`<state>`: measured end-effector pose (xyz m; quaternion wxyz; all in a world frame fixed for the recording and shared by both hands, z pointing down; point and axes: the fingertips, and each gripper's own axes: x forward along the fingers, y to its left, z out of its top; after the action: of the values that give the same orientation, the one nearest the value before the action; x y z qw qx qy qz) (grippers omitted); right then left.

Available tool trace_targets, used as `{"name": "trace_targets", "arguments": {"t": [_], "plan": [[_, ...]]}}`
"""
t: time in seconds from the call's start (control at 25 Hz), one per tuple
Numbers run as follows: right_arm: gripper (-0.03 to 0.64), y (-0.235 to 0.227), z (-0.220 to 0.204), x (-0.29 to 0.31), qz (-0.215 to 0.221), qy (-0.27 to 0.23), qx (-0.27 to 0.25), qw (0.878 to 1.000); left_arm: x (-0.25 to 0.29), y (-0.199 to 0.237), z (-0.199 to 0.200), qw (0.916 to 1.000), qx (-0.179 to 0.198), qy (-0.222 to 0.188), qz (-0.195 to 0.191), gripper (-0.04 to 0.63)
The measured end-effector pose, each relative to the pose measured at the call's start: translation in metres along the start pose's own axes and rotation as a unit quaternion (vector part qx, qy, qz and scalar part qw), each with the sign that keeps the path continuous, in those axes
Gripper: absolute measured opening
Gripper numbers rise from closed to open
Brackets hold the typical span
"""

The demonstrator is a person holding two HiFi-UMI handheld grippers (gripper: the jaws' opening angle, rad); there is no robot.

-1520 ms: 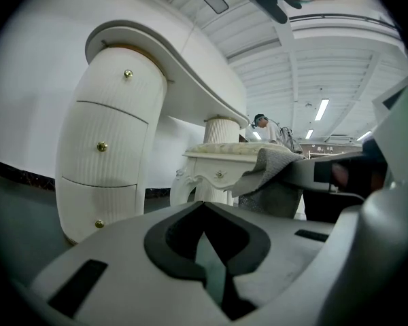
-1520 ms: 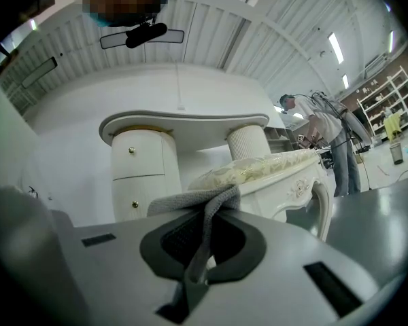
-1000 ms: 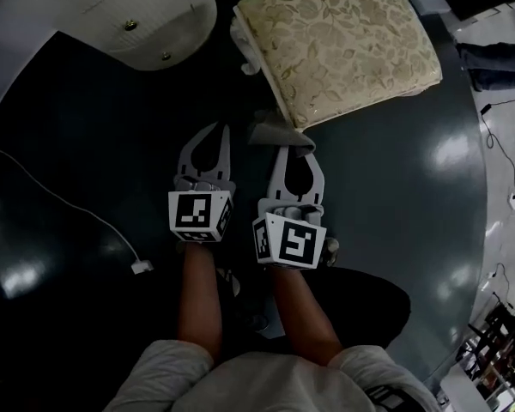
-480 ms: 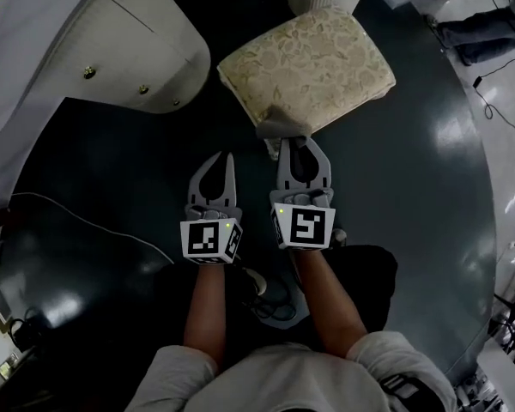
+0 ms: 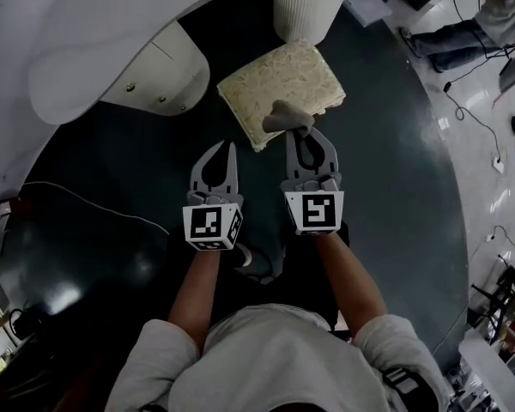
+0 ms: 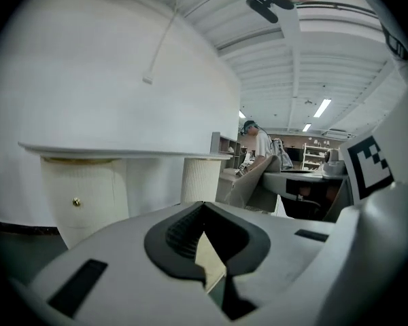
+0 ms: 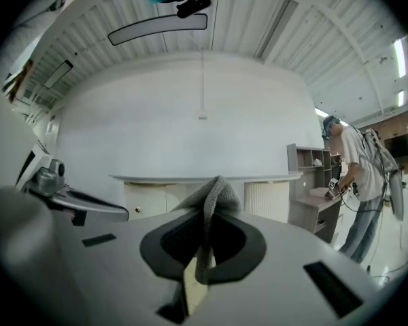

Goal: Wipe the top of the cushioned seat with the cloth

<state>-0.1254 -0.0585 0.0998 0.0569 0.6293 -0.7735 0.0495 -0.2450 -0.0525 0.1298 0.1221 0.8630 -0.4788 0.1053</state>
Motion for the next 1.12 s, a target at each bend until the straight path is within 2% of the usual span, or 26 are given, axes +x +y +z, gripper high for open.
{"name": "trace_targets", "arguments": {"t": [0.2, 0.36, 0.52, 0.68, 0.84, 1.04, 1.12], "plan": [[0.014, -0.036, 0.106, -0.037, 0.011, -0.011, -0.034, 0.999, -0.019, -0.058, 0.105, 0.9992, 0.028, 0.003, -0.026, 0.014], [0.014, -0.066, 0.165, -0.069, 0.011, -0.014, -0.042, 0.999, -0.037, -0.095, 0.161, 0.9995, 0.026, 0.014, -0.012, 0.014], [0.014, -0.090, 0.211, -0.102, 0.010, -0.009, -0.041, 0.999, -0.057, -0.130, 0.212, 0.9998, 0.022, -0.004, 0.003, 0.014], [0.014, -0.094, 0.233, -0.117, 0.023, -0.008, -0.072, 0.997, -0.069, -0.143, 0.239, 0.9995, 0.006, -0.022, 0.024, 0.014], [0.014, -0.092, 0.243, -0.142, 0.023, -0.016, -0.056, 0.998, -0.093, -0.161, 0.252, 0.9990, 0.018, -0.024, 0.033, 0.014], [0.014, -0.064, 0.264, -0.171, 0.029, -0.023, -0.067, 0.997, -0.135, -0.151, 0.268, 0.9984, 0.018, -0.036, 0.039, 0.014], [0.014, -0.052, 0.273, -0.184, 0.029, -0.026, -0.088, 0.995, -0.152, -0.149, 0.269, 0.9983, 0.020, -0.039, 0.038, 0.014]]}}
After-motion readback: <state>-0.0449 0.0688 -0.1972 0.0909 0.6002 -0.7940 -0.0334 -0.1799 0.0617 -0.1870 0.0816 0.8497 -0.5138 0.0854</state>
